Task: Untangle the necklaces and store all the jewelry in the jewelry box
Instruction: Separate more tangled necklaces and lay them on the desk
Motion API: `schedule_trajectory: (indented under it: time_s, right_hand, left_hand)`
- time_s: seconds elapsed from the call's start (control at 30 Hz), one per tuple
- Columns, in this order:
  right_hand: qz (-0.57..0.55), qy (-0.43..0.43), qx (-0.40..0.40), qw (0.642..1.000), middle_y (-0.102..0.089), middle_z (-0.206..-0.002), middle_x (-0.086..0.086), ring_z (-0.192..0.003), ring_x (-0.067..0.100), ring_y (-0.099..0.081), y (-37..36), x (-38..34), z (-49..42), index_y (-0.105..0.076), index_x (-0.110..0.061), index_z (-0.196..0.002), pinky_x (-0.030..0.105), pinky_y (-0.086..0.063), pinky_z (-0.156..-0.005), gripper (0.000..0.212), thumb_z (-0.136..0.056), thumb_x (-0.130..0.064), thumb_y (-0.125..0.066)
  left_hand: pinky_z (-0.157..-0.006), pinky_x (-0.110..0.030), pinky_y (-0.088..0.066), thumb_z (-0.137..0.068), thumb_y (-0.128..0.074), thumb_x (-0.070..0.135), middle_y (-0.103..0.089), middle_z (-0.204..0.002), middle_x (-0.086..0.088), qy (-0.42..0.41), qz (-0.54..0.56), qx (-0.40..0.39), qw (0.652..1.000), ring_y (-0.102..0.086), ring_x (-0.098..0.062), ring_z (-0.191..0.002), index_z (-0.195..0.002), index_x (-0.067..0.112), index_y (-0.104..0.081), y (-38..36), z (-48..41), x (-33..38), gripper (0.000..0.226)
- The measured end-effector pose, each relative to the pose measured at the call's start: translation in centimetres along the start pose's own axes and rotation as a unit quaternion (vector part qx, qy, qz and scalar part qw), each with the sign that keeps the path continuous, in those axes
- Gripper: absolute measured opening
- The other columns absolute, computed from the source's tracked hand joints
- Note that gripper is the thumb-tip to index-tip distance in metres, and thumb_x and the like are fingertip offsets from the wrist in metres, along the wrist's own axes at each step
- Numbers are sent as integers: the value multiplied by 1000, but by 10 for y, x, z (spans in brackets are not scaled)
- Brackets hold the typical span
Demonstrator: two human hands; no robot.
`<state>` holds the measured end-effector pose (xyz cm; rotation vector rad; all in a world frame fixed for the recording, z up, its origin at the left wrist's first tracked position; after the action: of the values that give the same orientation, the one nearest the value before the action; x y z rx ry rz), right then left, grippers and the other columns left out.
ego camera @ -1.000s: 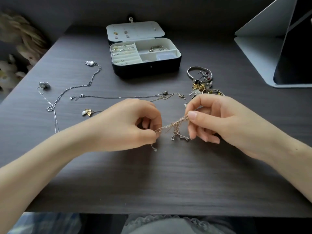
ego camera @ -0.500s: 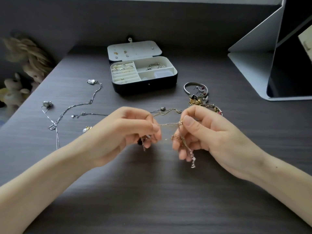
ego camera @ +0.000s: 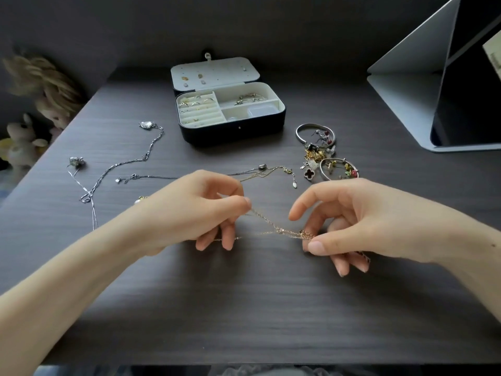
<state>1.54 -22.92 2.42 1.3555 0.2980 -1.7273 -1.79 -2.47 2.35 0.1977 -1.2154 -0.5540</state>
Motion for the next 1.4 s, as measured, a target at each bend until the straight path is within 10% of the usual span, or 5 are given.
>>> schedule_trajectory:
  time_s: [0.53,0.7,1.0,1.4]
  right_hand:
    - [110,69,-3,992,-64,-94,-11,-72,19,-71,4,-9,21,-57,-41,-110,32,-59,-63,42,-81,-12,-68]
    - [145,88,-2,985,-67,-85,-5,-72,12,-68,5,-9,21,-58,-37,-109,24,-55,-68,42,-83,-5,-66]
    - [177,112,91,973,-63,-90,-11,-74,10,-60,10,-4,5,-62,-35,-103,15,-45,-63,43,-77,-2,-72]
    - [159,98,12,982,-62,-94,-12,-76,10,-67,5,-7,14,-61,-36,-108,19,-53,-57,46,-73,-12,-77]
  left_hand:
    - [-37,-14,-27,-69,-59,39,-60,-52,-8,-15,-39,-25,999,-41,-13,-42,-63,9,-66,14,-1,-1,31]
    - [-33,-13,-21,-92,-59,22,-56,-48,-3,6,-37,8,999,-39,-11,-33,-68,0,-57,15,-3,-2,33]
    - [-37,-17,-29,-91,-53,30,-56,-50,1,7,-109,55,992,-41,-16,-38,-69,7,-57,18,-7,-11,32]
    - [-45,-24,-31,-87,-57,35,-52,-44,8,-21,-129,103,986,-42,-6,-36,-67,14,-63,20,-8,-13,30]
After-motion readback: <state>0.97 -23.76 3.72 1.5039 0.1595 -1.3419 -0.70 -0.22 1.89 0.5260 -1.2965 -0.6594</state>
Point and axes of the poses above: each hand's wrist, its own z-axis away from the middle knuckle, its own y-axis out of the back of the hand, x = y × z, the point moved 2 cm from there along -z, towards the middle knuckle
